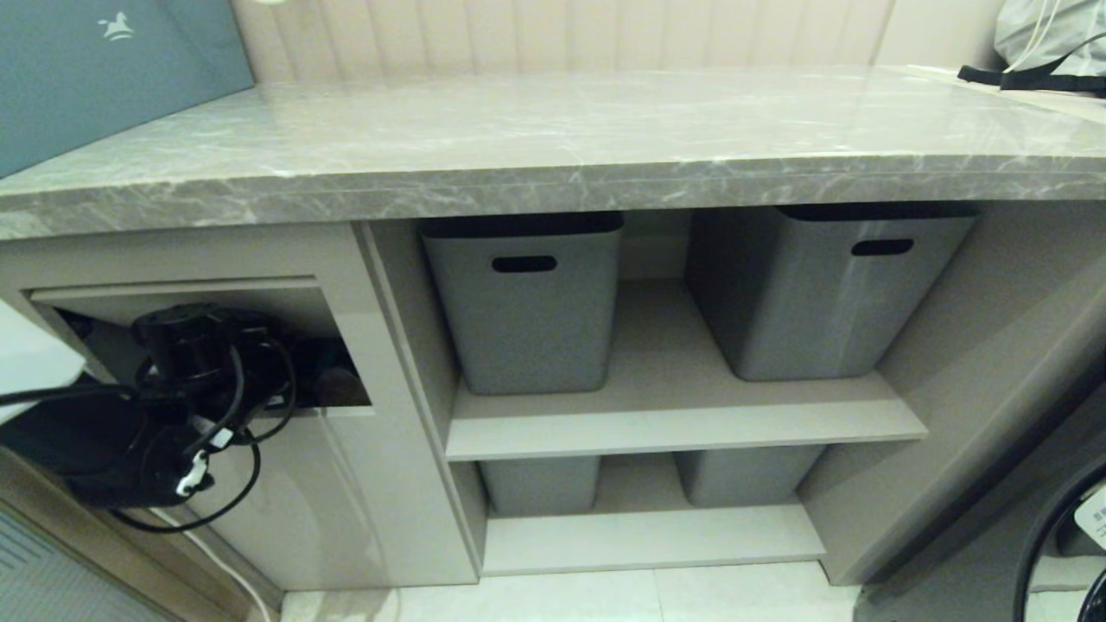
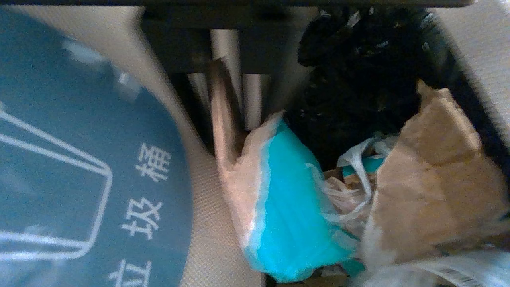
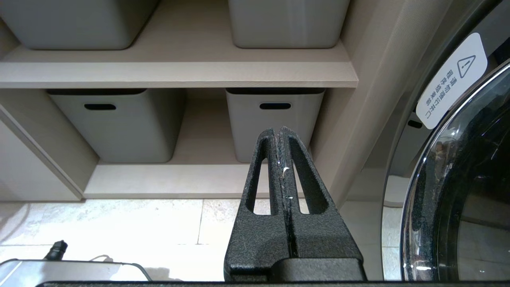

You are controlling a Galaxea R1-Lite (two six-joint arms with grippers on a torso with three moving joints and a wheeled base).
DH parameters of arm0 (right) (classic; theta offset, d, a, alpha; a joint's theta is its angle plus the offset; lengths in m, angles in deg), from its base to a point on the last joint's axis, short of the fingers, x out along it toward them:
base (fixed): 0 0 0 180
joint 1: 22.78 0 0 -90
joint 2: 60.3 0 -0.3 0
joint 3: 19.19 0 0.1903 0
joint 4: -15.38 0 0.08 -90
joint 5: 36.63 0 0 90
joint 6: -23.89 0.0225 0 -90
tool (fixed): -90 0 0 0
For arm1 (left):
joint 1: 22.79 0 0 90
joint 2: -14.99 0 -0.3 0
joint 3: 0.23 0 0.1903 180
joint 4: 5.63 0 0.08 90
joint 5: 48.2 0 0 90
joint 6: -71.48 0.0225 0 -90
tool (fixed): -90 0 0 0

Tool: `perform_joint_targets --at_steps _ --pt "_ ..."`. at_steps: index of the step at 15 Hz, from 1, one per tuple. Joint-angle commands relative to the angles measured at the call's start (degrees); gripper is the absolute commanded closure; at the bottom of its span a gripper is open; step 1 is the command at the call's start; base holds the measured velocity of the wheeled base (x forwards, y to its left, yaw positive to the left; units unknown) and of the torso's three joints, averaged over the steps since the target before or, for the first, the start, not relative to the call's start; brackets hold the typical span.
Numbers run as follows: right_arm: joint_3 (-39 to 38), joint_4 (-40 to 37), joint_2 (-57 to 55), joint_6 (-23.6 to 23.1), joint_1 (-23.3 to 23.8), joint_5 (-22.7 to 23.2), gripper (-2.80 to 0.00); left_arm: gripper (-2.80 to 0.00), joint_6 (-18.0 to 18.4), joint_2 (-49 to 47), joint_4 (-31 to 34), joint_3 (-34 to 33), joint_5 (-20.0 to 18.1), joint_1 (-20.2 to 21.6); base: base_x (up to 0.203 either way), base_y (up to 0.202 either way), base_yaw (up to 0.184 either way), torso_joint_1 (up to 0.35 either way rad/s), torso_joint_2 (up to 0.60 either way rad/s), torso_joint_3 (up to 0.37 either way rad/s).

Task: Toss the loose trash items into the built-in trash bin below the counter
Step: Put the garbage in the trash can

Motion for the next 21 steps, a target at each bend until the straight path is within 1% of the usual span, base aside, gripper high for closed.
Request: perform_joint_targets --at_steps 1,7,11,12,14,17,19,20,21 --pt "0.0 0.04 0.04 0.0 0.02 0.04 0.0 -2.8 -0.48 -1.37 -0.34 1.24 0.02 -0.31 0.0 0.0 0.0 0.0 0.0 0.0" --pt "0.0 0.04 0.04 0.09 0.02 0.04 0.0 -2.8 -0.74 -2.18 -0.34 2.8 -0.25 -0.75 0.0 0.0 0.0 0.0 0.0 0.0" --pt "0.0 0.04 0.04 0.0 0.02 0.04 0.0 -2.8 -1.44 -1.29 -0.28 1.48 0.11 -0.84 0.0 0.0 0.0 0.0 0.0 0.0" --pt "0.0 0.04 0.04 0.0 0.01 0.04 0.0 -2.8 -1.44 -0.09 -0.28 0.05 0.27 -0.84 0.0 0.0 0.0 0.0 0.0 0.0" --pt "0.0 0.04 0.04 -0.09 0.02 0.04 0.0 -2.8 -1.44 3.72 -0.42 -5.1 0.95 -0.87 0.0 0.0 0.0 0.0 0.0 0.0" --pt "0.0 0.04 0.04 -0.01 -0.05 0.04 0.0 -2.8 -1.49 10.91 -0.64 -13.2 2.76 -1.41 0.0 0.0 0.0 0.0 0.0 0.0" --pt "0.0 0.04 0.04 0.17 -0.06 0.04 0.0 -2.8 -1.17 16.72 -0.52 -17.29 3.14 -1.57 0.0 0.0 0.0 0.0 0.0 0.0" --pt "0.0 0.04 0.04 0.35 -0.06 0.04 0.0 -2.8 -0.45 19.59 -0.36 -18.81 3.55 -1.59 0.0 0.0 0.0 0.0 0.0 0.0" --pt "0.0 0.04 0.04 0.35 -0.05 0.04 0.0 -2.8 1.27 23.26 -0.04 -20.68 4.2 -1.61 0.0 0.0 0.0 0.0 0.0 0.0"
